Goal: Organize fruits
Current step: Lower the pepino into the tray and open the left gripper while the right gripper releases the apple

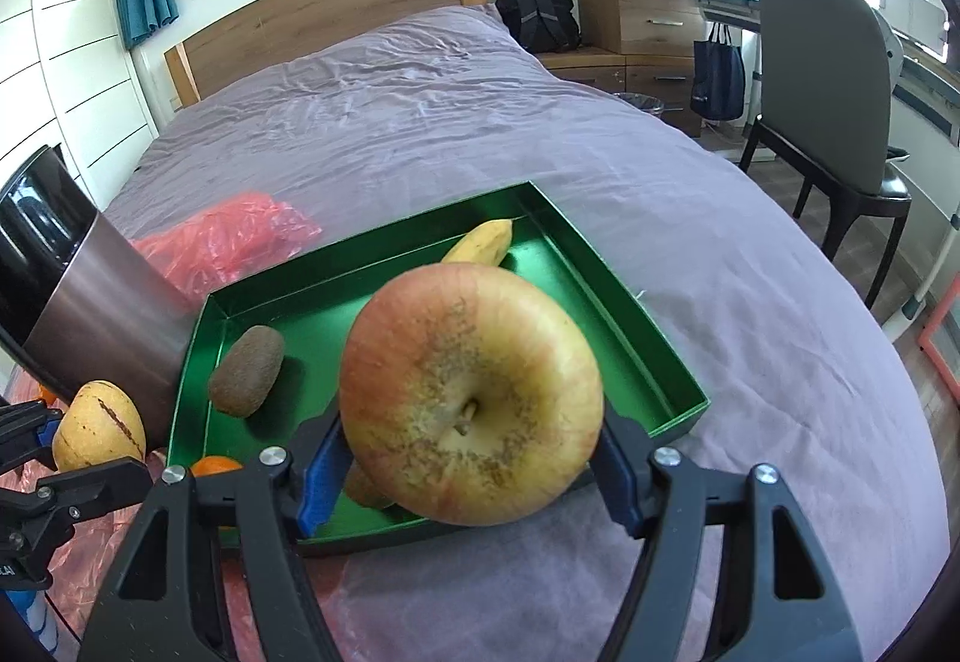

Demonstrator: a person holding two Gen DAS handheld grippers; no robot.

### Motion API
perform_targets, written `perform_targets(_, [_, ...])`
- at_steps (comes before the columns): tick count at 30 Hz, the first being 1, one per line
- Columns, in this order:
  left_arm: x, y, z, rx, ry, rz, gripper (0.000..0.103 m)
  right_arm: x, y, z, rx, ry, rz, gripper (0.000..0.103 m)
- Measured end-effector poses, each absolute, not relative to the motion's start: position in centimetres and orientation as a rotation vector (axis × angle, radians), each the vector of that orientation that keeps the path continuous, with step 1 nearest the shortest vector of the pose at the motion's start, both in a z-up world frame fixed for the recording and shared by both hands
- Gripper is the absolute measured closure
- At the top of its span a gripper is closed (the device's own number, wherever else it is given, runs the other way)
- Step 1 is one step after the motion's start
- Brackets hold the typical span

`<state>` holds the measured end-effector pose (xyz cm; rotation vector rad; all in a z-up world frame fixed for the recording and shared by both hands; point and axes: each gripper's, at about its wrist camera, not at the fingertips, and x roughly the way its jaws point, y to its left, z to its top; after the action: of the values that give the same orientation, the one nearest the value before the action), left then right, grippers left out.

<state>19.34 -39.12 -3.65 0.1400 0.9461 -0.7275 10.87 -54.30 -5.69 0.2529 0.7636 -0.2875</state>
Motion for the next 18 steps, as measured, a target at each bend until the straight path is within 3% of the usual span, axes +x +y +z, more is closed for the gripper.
perform_targets(18, [21.5, -43.3, -8.8, 0.224, 0.999, -0.707, 0.054, 14.3, -57.3, -10.5, 0.198, 0.833, -0.345, 0.032])
